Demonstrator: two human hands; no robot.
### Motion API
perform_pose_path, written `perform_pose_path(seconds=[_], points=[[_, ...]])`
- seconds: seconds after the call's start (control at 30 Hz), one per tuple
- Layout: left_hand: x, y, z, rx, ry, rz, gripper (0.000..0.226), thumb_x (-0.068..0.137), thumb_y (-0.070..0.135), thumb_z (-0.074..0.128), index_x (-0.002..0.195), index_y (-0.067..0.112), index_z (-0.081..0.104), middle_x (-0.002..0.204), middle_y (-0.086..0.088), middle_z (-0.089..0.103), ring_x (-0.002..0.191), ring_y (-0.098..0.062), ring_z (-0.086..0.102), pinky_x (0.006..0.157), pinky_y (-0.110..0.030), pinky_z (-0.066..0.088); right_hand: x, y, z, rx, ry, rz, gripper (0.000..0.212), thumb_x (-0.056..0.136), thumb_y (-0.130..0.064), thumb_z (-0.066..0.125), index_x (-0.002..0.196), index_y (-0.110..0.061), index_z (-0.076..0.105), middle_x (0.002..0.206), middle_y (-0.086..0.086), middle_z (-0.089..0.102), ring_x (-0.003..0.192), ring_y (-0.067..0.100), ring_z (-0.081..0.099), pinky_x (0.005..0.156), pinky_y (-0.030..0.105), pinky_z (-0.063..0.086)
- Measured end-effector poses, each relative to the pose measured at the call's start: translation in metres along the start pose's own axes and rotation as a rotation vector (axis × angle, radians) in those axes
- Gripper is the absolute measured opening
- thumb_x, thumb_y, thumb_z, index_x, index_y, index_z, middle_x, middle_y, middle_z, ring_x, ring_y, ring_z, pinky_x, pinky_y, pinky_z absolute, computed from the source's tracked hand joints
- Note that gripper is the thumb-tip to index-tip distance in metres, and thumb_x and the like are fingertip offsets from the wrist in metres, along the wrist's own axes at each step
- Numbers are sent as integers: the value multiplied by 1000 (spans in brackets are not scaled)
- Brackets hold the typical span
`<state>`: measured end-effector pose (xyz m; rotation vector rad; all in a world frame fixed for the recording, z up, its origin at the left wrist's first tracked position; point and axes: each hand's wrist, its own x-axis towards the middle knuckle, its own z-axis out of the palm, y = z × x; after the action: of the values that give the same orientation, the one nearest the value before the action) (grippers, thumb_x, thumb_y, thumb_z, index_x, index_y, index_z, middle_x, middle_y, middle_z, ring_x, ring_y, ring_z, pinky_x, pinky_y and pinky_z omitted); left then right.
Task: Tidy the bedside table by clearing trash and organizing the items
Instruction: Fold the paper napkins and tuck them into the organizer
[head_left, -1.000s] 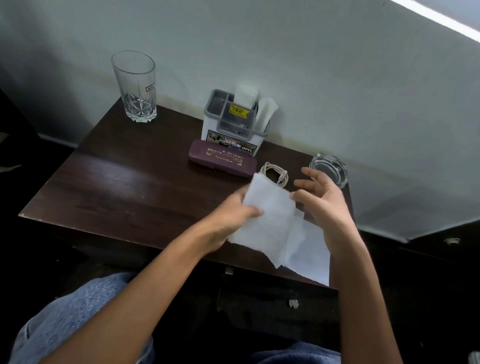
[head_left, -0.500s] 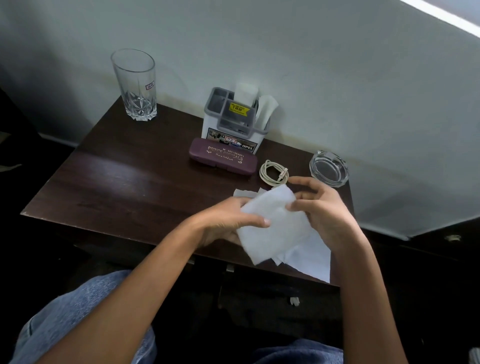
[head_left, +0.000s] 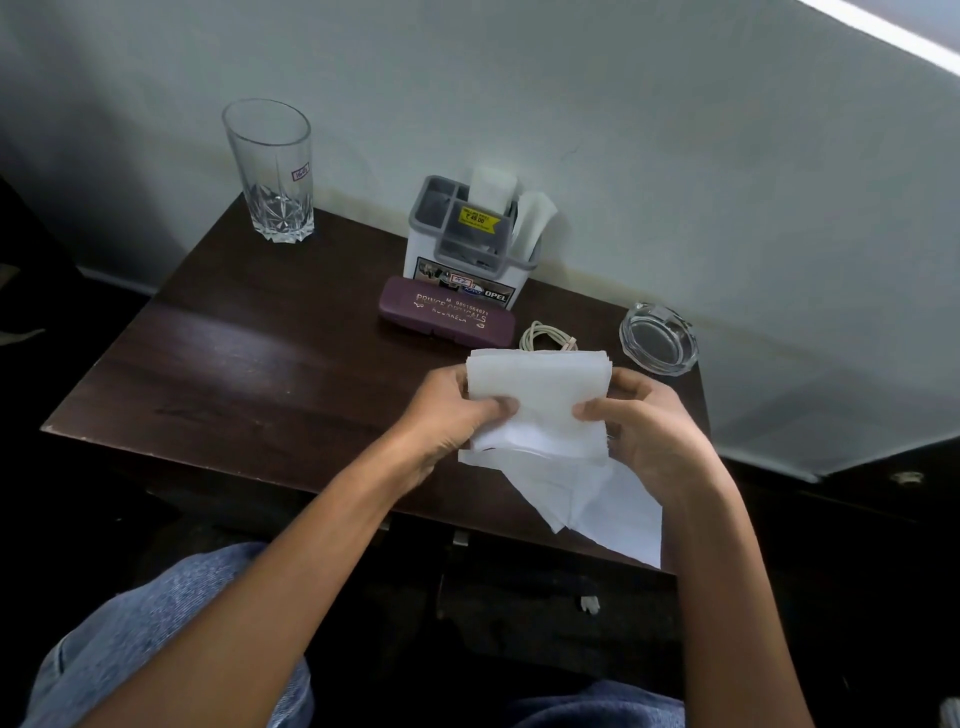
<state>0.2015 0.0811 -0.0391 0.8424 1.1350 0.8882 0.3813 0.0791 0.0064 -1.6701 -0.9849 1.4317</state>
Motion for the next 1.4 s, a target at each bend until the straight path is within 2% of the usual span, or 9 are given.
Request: perform_pose_path(seconds=[0.17, 0.3, 0.43, 0.6, 0.7, 0.8, 0.97, 1.17, 1.4], points=[[-1, 3, 1, 7, -10, -8, 17, 90, 8, 58, 89, 25, 61, 90, 4, 66, 79, -9, 63, 66, -26, 53, 1, 0, 0, 38, 68, -31, 23, 73, 17, 57, 81, -1, 68, 84, 16, 67, 81, 33, 62, 75, 42, 53], [-4, 6, 4, 44, -57, 15, 25, 92, 5, 50, 90, 20, 69, 103, -3, 66, 83, -14, 59, 66, -26, 53, 1, -2, 1, 57, 117, -88, 35, 77, 19, 41, 66, -4, 66, 75, 11, 64, 72, 23, 56, 64, 32, 48], [-3, 6, 3, 66, 21, 77, 38, 91, -2, 42, 72, 20, 66, 94, 1, 66, 81, -14, 57, 57, -17, 50, 0, -3, -1, 41, 97, -112, 40, 85, 14, 37, 67, -8, 65, 89, 13, 62, 84, 25, 57, 57, 30, 55], [-1, 4, 2, 145, 173, 143, 41, 90, -3, 40, 70, 20, 68, 91, 5, 67, 80, -14, 58, 64, -22, 48, 0, -3, 4, 71, 71, -127, 36, 87, 5, 36, 74, -4, 68, 97, 19, 63, 85, 26, 59, 55, 32, 55], [0, 8, 1, 134, 239, 119, 38, 89, 3, 38, 73, 16, 70, 91, 3, 68, 77, -14, 57, 68, -27, 49, -1, -3, 8, 96, 118, -147, 25, 86, -5, 45, 82, 0, 69, 93, 18, 67, 82, 26, 63, 60, 37, 56], [1, 11, -1, 80, 285, 101, 26, 88, 12, 49, 80, 16, 73, 90, -1, 71, 74, -13, 61, 70, -32, 53, -1, 0, 12, -59, 228, -226, 9, 81, -3, 64, 86, -4, 71, 89, 17, 70, 83, 26, 66, 58, 29, 56], [6, 12, -7, -9, 344, 99, 18, 85, 7, 60, 89, 19, 74, 91, 6, 71, 83, -10, 67, 83, -36, 57, -2, -5, 29, -89, 298, -289, 19, 79, 7, 64, 88, -8, 70, 86, 17, 70, 79, 25, 67, 56, 24, 56], [1, 21, -18, -54, 676, 293, 31, 85, 0, 48, 106, 18, 63, 108, 4, 63, 97, -7, 57, 85, -20, 42, 24, -68, 61, -120, 319, -461, 20, 77, 11, 63, 94, 0, 68, 81, 15, 66, 69, 23, 64, 53, 23, 56], [1, 25, -20, -204, 584, 209, 31, 84, 1, 47, 87, 30, 59, 100, 7, 64, 95, -8, 59, 85, -21, 46, 95, -142, 118, -299, 299, -489, 22, 76, 13, 60, 91, -3, 65, 99, 17, 59, 75, 25, 64, 46, 19, 54]])
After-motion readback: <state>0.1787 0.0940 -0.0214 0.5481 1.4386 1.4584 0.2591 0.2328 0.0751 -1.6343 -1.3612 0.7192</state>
